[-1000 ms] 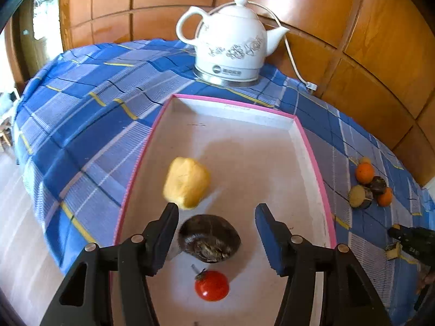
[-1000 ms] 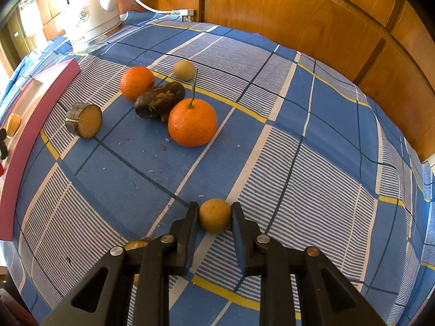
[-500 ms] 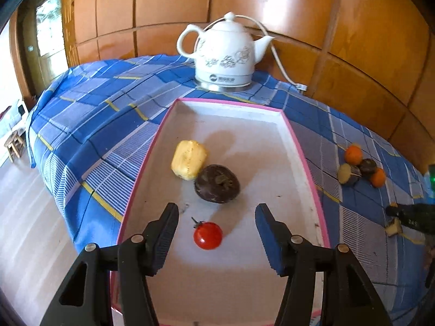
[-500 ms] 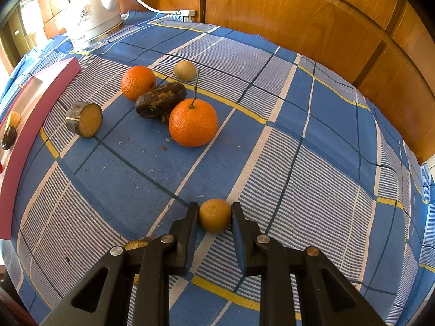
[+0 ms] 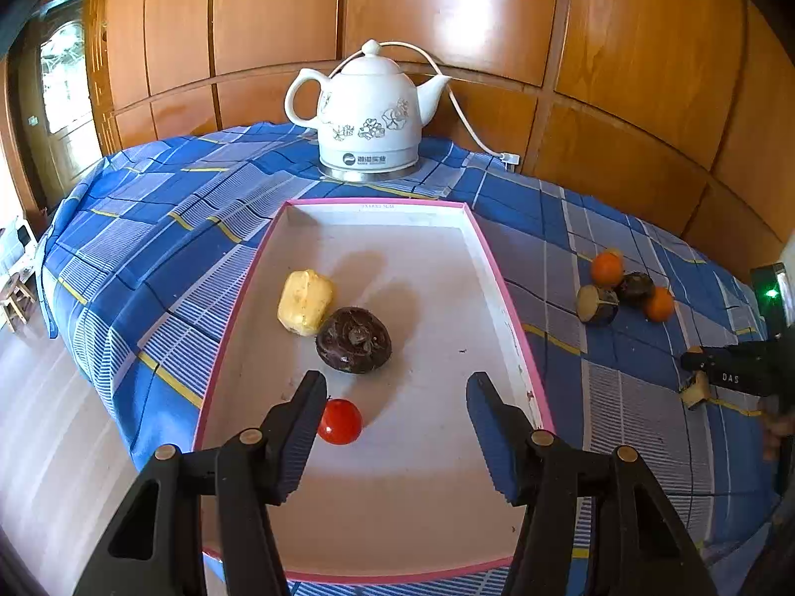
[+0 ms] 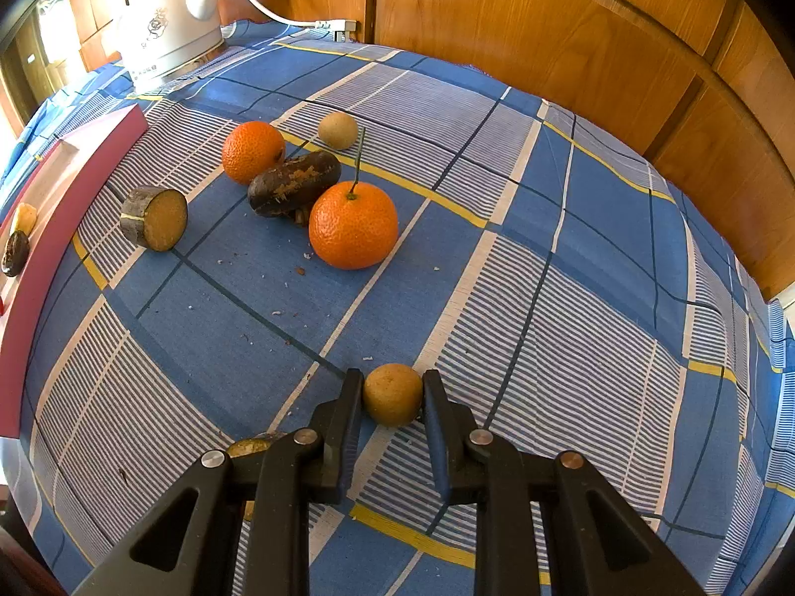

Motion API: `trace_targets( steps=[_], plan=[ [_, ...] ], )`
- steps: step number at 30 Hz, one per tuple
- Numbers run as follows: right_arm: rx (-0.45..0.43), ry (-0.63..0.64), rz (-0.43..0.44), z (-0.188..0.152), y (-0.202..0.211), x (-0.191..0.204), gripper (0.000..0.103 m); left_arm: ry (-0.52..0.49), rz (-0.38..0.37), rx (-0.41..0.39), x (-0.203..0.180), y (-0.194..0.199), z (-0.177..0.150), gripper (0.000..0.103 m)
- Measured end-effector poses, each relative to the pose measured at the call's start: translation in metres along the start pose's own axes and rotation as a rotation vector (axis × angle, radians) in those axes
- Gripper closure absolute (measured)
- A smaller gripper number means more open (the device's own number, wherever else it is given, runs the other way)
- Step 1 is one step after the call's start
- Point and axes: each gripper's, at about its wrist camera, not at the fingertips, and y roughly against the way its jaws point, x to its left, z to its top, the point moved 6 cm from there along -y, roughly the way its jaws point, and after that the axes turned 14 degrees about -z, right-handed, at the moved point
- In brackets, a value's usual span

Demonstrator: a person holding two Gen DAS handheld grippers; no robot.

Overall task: Organize fruits
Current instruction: 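Carry the tan round fruit into the tray and open the right gripper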

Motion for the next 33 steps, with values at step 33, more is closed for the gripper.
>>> trace_targets(
  steps=[33],
  plan=[
    [-0.152,0.026,0.268,0.042,0.084,0.068,0.08,0.083,0.022,0.01,0.038,0.003,-0.009,0.043]
  ],
)
